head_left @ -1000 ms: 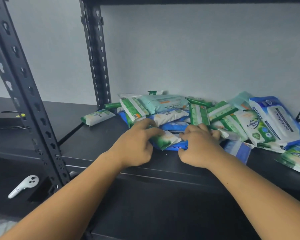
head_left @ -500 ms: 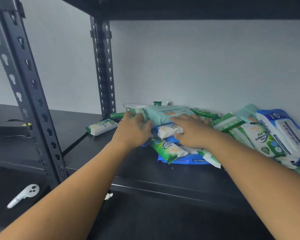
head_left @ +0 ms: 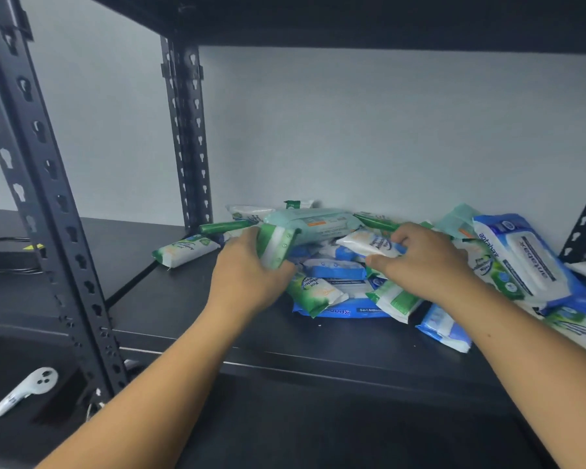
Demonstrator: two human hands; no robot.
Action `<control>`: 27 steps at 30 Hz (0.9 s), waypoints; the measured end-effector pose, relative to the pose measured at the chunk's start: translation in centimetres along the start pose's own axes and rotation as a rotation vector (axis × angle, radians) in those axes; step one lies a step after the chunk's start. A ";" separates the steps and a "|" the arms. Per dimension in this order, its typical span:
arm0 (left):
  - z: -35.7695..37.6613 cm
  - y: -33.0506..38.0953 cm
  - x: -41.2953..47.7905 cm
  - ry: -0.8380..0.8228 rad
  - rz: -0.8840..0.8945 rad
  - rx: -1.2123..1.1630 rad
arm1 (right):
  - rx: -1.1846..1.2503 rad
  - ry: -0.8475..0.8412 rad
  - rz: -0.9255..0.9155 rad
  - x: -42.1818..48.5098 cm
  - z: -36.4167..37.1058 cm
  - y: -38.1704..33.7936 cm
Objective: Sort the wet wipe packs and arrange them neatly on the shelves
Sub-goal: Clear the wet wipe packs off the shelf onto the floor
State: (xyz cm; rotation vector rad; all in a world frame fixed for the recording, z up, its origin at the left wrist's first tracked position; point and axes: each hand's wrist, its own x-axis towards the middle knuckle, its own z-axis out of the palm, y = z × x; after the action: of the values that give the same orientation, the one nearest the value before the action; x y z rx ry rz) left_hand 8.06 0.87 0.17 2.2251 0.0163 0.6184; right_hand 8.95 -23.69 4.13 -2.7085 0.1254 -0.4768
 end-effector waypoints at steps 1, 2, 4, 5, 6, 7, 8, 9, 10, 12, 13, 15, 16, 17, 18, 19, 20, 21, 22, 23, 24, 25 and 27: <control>0.4 0.6 -0.7 -0.011 0.030 0.002 | -0.003 0.007 0.029 -0.4 -0.2 0.5; 0.7 1.3 -1.2 -0.032 0.042 0.009 | -0.006 0.006 0.056 -0.8 -0.3 0.9; 1.6 2.4 -1.9 -0.086 0.023 0.022 | -0.025 0.000 0.094 -1.8 -0.1 1.5; 2.1 2.8 -2.1 -0.110 0.012 0.039 | -0.038 0.004 0.105 -2.2 0.1 1.8; 2.5 3.2 -2.4 -0.135 0.000 0.068 | -0.049 0.013 0.108 -2.6 0.5 2.1; 3.0 3.5 -2.7 -0.158 -0.018 0.097 | -0.061 0.024 0.102 -3.0 1.0 2.3; 3.5 3.8 -3.0 -0.182 -0.045 0.125 | -0.078 0.032 0.095 -3.3 1.6 2.5; 4.2 3.9 -3.3 -0.204 -0.075 0.148 | -0.103 0.029 0.100 -3.6 2.1 2.6; 4.9 4.0 -3.7 -0.217 -0.103 0.169 | -0.140 0.016 0.110 -3.9 2.6 2.7; 6.3 4.0 -4.2 -0.206 -0.138 0.211 | -0.230 -0.026 0.117 -4.3 3.6 2.7; 6.8 4.0 -4.4 -0.190 -0.148 0.230 | -0.260 -0.044 0.118 -4.5 3.8 2.8; 7.5 4.1 -4.7 -0.161 -0.169 0.247 | -0.264 -0.068 0.110 -4.7 3.9 3.1; 7.6 4.0 -4.7 -0.150 -0.172 0.248 | -0.256 -0.079 0.097 -4.8 3.6 3.4; 7.7 4.0 -4.7 -0.141 -0.164 0.247 | -0.250 -0.092 0.079 -4.9 3.2 3.7; 7.6 3.8 -4.7 -0.140 -0.151 0.242 | -0.250 -0.113 0.058 -5.1 2.7 4.1; 7.5 3.6 -4.6 -0.144 -0.138 0.231 | -0.253 -0.139 0.035 -5.2 2.3 4.4; 7.3 3.5 -4.6 -0.156 -0.127 0.218 | -0.252 -0.166 0.013 -5.3 1.7 4.8; 7.0 3.3 -4.5 -0.169 -0.117 0.208 | -0.242 -0.196 -0.006 -5.3 1.2 5.2; 6.8 3.2 -4.4 -0.185 -0.111 0.203 | -0.225 -0.231 -0.022 -5.3 0.7 5.5; 6.5 3.2 -4.3 -0.203 -0.106 0.201 | -0.205 -0.265 -0.034 -5.2 0.3 5.8; 6.1 3.1 -4.2 -0.219 -0.106 0.199 | -0.188 -0.287 -0.047 -5.1 -0.1 6.0; 5.8 3.0 -4.0 -0.232 -0.108 0.195 | -0.169 -0.294 -0.059 -4.9 -0.4 6.2; 5.0 2.8 -3.8 -0.267 -0.123 0.186 | -0.116 -0.287 -0.067 -4.6 -1.0 6.4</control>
State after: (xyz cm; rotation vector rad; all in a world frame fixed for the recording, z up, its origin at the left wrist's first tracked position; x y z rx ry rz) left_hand 6.36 -5.34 -2.25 2.4488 0.0766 0.2579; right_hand 4.10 -29.27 1.10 -2.8681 -0.0173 -0.0985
